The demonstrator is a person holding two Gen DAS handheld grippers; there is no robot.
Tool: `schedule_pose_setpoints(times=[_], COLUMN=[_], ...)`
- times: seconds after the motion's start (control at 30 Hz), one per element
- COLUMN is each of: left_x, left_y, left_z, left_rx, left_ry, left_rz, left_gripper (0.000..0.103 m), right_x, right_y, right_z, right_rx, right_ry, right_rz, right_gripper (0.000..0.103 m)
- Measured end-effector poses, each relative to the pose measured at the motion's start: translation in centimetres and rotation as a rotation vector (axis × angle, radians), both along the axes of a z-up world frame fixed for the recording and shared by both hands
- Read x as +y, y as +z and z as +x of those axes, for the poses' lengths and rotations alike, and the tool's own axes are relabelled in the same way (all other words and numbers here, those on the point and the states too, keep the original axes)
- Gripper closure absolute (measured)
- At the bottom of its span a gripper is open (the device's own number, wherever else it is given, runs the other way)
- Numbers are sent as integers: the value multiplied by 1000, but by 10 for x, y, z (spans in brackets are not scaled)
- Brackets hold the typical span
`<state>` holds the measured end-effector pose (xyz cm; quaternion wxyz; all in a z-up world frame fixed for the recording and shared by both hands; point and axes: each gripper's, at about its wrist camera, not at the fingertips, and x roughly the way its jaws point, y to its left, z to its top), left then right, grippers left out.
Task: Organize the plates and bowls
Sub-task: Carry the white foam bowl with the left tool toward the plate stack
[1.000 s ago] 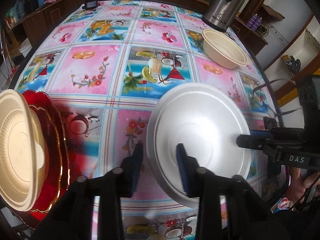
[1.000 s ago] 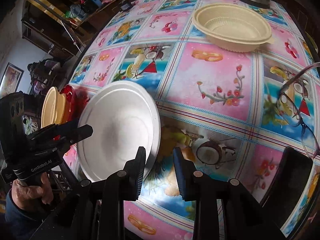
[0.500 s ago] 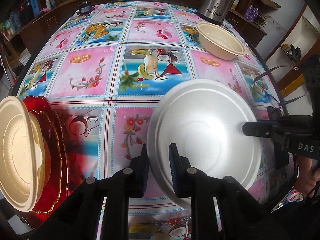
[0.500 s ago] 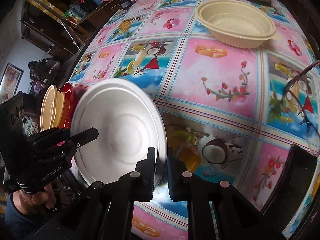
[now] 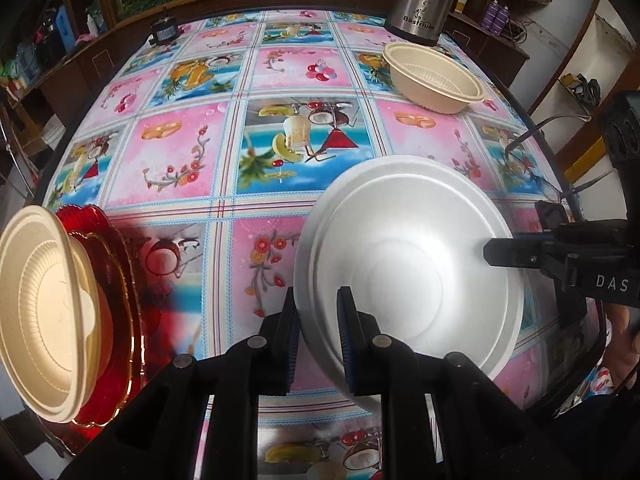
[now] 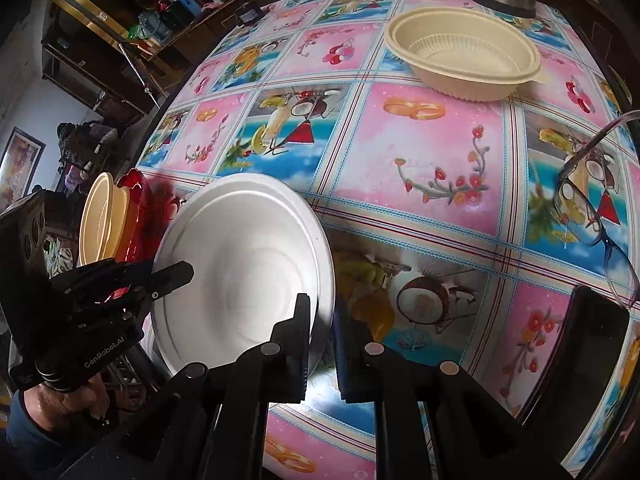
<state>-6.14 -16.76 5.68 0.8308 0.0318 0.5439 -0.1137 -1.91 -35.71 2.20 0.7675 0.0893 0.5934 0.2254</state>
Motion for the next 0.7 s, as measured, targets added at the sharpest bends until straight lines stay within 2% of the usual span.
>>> schedule_pose_setpoints(times=[0.37, 0.7], left_x=[20, 64], left_y=[25, 67], left_z=[-10, -32], left_rx=[-69, -168], left_ry=[43, 140], left_rz=[28, 37], left_gripper=[86, 86], right_x=[19, 62], right_y=[18, 56], right_z=[-3, -1], right_rx=[-26, -86], right_ry=[40, 132], right_rz=[27, 59], right_gripper=[91, 91])
